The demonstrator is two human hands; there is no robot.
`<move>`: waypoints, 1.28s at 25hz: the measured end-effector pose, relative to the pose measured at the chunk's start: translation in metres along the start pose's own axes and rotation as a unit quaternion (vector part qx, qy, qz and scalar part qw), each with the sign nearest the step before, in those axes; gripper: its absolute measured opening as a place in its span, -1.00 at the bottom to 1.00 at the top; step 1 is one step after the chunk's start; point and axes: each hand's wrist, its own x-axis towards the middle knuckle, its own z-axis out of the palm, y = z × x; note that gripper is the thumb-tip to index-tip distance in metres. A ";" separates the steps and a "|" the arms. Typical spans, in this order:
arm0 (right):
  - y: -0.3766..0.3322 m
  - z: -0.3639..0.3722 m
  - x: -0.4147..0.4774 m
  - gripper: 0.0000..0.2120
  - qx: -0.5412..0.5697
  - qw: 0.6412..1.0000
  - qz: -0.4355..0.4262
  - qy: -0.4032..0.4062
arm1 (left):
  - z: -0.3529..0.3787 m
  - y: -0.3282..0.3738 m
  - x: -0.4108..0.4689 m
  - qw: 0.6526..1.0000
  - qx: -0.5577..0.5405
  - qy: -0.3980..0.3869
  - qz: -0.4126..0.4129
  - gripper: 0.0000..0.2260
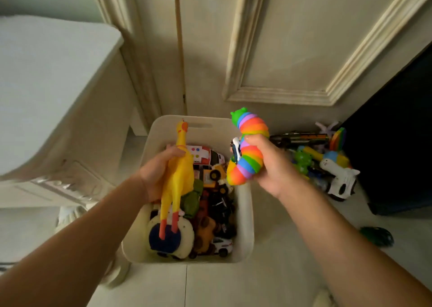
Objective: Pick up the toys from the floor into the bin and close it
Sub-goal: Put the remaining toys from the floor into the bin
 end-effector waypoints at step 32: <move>0.088 0.036 0.112 -0.52 -0.714 0.679 -0.045 0.163 | -0.036 -0.011 0.052 0.997 0.028 0.076 -0.018 -0.52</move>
